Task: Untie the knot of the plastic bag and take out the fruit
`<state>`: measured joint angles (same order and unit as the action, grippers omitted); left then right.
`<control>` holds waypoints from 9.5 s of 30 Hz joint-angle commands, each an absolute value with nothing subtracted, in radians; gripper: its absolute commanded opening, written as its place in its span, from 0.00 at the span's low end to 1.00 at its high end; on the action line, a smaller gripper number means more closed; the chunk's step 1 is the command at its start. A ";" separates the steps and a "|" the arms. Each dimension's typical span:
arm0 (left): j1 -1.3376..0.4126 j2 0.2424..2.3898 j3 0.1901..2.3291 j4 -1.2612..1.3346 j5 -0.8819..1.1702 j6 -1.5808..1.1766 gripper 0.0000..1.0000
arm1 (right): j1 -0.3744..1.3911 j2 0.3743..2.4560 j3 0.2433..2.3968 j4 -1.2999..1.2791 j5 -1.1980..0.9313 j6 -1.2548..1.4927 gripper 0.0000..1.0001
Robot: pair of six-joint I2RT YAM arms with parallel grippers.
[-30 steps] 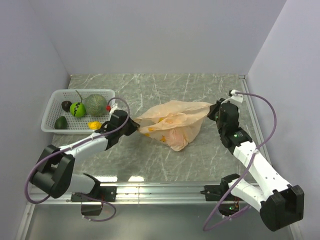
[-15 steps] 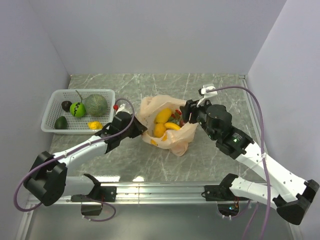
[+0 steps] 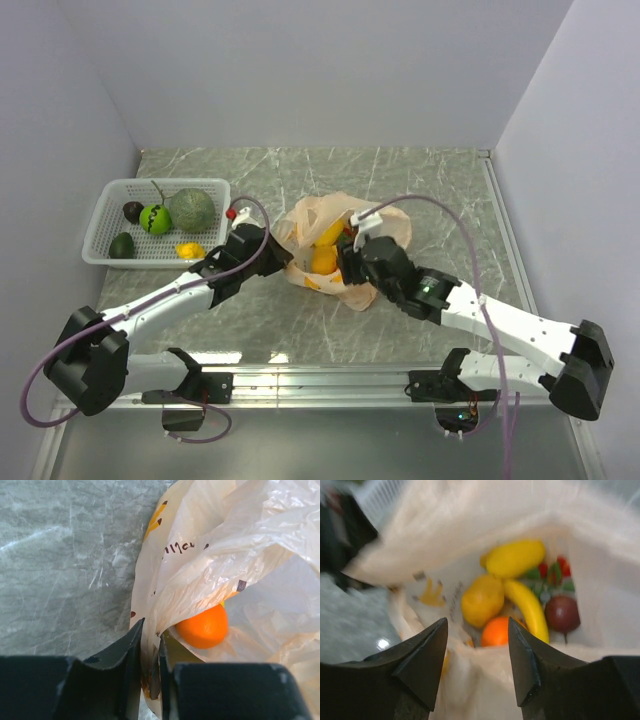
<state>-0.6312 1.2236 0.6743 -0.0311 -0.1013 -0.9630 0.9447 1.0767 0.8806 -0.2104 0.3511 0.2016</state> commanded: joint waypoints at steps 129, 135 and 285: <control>0.189 1.125 0.930 -0.295 -0.287 -0.630 0.72 | 0.764 0.802 0.417 -0.209 0.187 0.609 0.61; 0.135 1.117 0.957 -0.330 -0.313 -0.589 0.95 | 0.765 0.805 0.436 -0.215 0.181 0.589 0.66; -0.897 1.457 1.203 -0.124 0.158 -0.620 0.94 | 0.428 0.992 0.600 -0.284 0.236 0.448 0.58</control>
